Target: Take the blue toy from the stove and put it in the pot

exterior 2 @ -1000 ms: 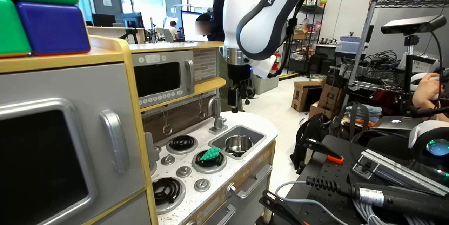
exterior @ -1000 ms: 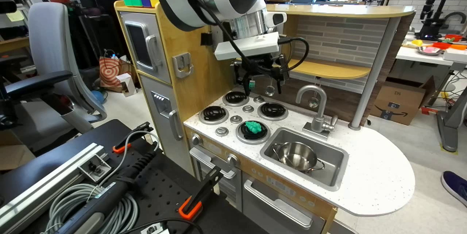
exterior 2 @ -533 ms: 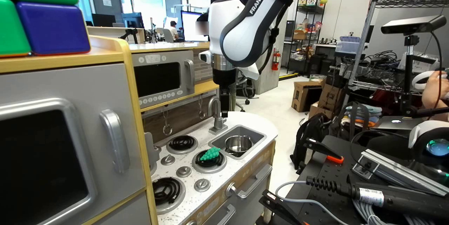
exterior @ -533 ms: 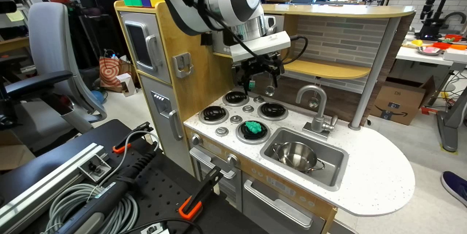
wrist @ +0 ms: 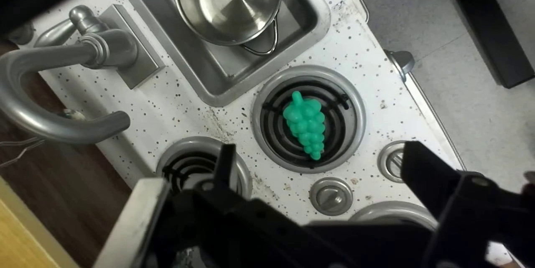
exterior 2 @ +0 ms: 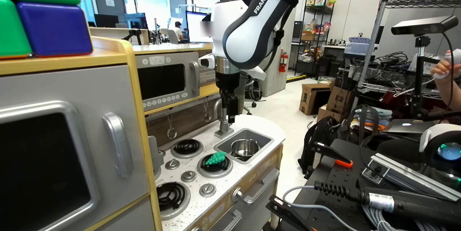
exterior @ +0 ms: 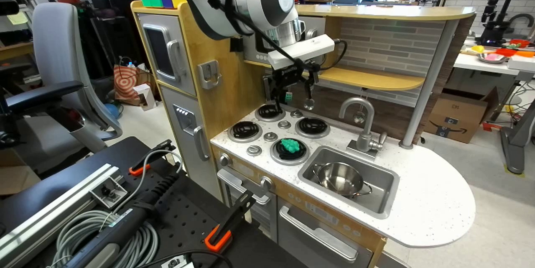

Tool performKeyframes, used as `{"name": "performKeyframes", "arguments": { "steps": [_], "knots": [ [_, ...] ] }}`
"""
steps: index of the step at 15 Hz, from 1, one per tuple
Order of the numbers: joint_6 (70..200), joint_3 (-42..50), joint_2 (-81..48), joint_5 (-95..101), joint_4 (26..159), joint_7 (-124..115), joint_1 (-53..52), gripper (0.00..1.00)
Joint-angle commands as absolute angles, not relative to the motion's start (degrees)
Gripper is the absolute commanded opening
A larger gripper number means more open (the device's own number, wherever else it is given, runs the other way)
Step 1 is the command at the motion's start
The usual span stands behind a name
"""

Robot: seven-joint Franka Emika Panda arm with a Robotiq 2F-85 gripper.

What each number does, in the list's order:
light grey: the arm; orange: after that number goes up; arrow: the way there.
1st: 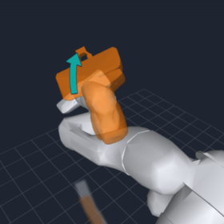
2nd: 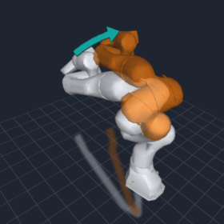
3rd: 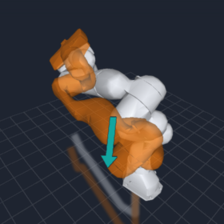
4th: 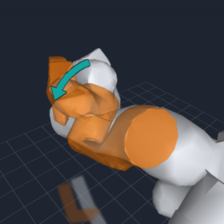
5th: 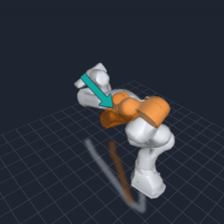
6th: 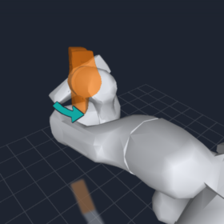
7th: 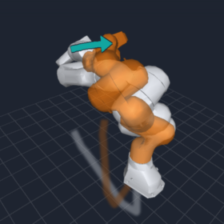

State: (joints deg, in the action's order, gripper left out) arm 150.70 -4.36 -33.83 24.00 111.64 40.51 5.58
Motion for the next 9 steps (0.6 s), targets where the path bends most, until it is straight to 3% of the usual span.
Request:
{"name": "performKeyframes", "arguments": {
  "steps": [1,9],
  "knots": [
    [152.9,-1.8,-37.4,26.8,108.5,41.7,3.0,1.00],
    [142.8,-6.5,-53.0,20.3,92.6,49.4,3.2,1.00]
  ]
}}
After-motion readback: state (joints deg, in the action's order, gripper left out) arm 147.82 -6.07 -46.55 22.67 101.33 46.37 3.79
